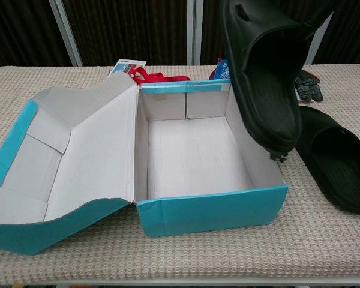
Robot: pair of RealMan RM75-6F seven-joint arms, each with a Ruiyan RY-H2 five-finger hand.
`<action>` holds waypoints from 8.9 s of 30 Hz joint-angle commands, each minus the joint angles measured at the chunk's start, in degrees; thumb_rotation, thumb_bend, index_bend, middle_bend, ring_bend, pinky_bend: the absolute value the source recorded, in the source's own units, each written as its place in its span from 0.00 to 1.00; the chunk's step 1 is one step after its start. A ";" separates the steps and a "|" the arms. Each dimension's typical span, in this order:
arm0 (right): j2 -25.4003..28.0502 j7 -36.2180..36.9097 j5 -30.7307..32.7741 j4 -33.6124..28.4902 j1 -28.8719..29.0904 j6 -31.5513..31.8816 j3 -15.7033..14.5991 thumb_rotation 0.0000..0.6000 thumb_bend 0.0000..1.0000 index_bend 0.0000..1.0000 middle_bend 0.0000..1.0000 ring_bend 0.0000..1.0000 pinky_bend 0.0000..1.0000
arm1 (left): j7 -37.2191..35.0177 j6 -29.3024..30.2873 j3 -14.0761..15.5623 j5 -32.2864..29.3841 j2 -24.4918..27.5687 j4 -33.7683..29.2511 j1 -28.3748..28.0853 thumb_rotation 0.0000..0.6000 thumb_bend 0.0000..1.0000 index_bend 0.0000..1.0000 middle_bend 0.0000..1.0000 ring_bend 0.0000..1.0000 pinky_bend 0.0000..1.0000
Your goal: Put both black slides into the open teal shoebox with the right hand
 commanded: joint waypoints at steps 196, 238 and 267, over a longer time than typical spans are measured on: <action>-5.31 -37.62 43.05 13.37 15.50 -13.52 -19.88 1.00 0.00 0.03 0.14 0.00 0.11 | -3.04 0.59 0.23 0.54 -1.09 4.09 0.43 1.00 0.14 0.24 0.23 0.13 0.20; -13.01 -39.09 47.29 19.41 17.47 -10.91 -23.44 1.00 0.03 0.31 0.34 0.06 0.11 | -3.35 -0.55 0.45 0.17 -1.10 4.14 0.25 1.00 0.15 0.24 0.24 0.13 0.20; 6.61 -9.14 8.41 -0.17 1.61 1.09 -3.10 1.00 0.07 0.44 0.42 0.15 0.16 | -2.08 -0.80 0.23 0.24 -0.98 2.86 -0.26 1.00 0.14 0.24 0.24 0.13 0.20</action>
